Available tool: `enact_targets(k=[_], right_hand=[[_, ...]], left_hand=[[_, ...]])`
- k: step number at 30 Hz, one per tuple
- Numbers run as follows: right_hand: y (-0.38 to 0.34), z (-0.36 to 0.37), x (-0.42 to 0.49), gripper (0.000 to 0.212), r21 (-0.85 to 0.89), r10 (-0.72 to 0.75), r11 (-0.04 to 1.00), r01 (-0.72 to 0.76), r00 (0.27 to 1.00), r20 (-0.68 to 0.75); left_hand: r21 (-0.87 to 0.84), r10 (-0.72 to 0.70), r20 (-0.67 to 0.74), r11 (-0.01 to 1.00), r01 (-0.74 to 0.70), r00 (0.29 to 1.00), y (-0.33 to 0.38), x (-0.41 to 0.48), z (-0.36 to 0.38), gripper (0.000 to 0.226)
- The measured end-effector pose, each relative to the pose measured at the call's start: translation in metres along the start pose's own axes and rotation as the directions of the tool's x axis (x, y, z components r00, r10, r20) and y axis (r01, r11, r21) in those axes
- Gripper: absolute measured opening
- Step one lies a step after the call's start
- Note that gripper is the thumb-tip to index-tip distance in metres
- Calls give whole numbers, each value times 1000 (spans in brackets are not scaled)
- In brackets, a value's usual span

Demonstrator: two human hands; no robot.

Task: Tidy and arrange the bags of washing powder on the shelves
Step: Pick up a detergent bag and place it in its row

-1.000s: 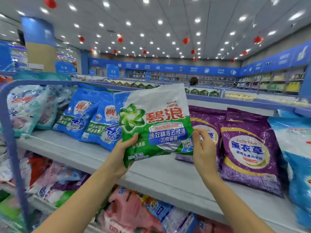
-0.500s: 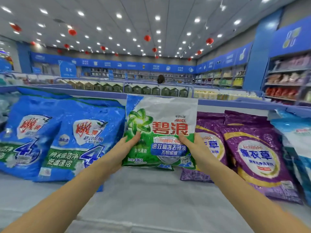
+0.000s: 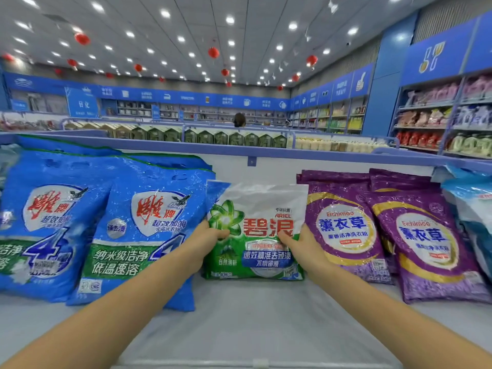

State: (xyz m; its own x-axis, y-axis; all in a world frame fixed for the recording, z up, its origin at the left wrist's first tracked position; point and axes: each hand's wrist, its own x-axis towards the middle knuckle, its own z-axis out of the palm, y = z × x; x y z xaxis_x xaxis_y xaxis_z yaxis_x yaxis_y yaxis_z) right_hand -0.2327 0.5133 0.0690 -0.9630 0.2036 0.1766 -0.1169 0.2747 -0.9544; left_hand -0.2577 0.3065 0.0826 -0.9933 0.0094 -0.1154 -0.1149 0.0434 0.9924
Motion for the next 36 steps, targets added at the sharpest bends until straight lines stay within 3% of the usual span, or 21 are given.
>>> enact_targets(k=[4,12,15,17,20,23,27,31,36], right_hand=[[-2,-1,5,40,35,86,996,-84,995,-59],[-11,-3,0,39,-37,58,998,-60,998,-29],[-26,-20,-11,53,-98,-100,990,96,994,-33],[-37,-33,-24,66,-254,-236,942,222,971,-27],[-49,-55,-46,62,-401,-391,855,329,917,-81],[-58,-79,-73,43,-379,-465,843,382,871,-155],[-57,-115,-128,23,-309,-534,837,451,798,-281],[-46,-161,-189,19,-253,-549,836,487,734,-401],[-17,-231,-260,21,-271,-472,880,390,653,-592]], left_hand=[[-47,28,-71,998,-31,997,0,1,3,47],[14,92,-167,996,-91,982,2,-5,10,54],[-51,91,-172,994,-101,981,10,-12,7,40],[-137,90,-129,985,-108,988,18,-24,1,29],[-300,195,-56,932,-203,979,30,-48,-15,27],[-361,327,-109,867,-344,939,40,-71,-30,35],[-291,509,-92,808,-513,856,37,-92,-20,18],[-214,651,-10,740,-638,759,25,-112,10,22],[-258,739,107,667,-699,665,6,-153,77,20]])
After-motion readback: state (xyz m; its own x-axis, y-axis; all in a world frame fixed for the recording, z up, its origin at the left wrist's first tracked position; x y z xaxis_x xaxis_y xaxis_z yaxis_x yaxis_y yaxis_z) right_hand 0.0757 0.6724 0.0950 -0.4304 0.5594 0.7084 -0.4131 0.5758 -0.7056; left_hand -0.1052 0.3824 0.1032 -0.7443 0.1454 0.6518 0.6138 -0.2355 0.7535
